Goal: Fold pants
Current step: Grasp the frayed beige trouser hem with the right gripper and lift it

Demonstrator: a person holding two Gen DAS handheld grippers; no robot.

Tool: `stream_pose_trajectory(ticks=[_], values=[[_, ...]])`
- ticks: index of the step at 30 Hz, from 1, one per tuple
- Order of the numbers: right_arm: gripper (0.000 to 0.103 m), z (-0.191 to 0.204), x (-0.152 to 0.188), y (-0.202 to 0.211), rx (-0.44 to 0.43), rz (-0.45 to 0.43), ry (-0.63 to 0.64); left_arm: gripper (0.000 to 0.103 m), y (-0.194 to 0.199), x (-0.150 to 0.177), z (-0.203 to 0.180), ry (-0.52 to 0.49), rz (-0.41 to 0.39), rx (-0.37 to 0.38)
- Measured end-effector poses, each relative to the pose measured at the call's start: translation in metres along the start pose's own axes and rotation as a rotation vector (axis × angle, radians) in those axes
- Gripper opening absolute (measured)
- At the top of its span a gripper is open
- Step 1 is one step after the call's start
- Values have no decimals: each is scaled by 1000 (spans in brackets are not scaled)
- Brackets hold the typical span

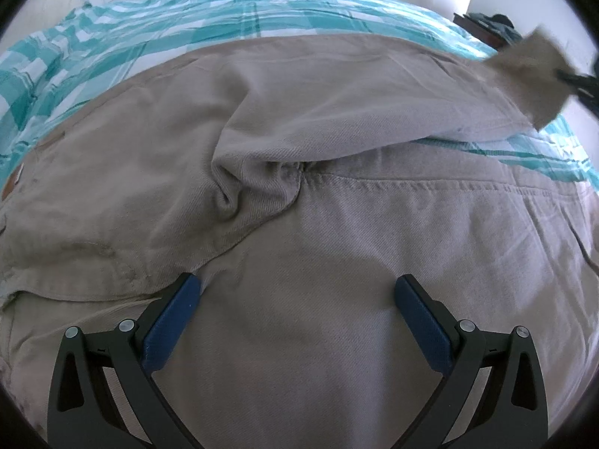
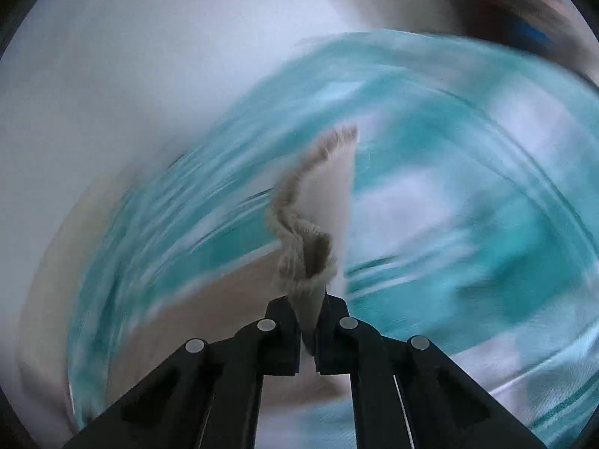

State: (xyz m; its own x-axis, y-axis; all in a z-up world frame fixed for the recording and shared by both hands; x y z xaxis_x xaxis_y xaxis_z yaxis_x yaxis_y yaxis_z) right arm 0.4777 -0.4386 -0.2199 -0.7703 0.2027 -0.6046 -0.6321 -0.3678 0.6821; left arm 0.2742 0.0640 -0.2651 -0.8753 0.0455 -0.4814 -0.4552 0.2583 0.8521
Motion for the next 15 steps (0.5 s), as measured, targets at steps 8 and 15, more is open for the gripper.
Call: stream_pose_trajectory(ticks=[8,15], values=[[6,92,126,153,-230,175,575,103,2,0,2,8,3,15],[82,-85,158,155,416,225,205,102,20,11,-3,58,148,10]])
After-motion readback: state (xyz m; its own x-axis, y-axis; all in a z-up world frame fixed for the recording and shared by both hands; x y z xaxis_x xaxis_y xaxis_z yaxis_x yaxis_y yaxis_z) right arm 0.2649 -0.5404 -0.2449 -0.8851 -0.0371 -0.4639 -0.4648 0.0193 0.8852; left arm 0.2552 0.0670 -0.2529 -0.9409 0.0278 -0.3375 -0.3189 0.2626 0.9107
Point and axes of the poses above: each gripper's, at about its wrist camera, not at the fingertips, and y roughly against the way its jaws point, z to its left, x to its underside, the point moved 2 cm from there along -y, roughly the way its jaws point, and after that the axes turned 8 degrees about x, right-handed, at the moved point
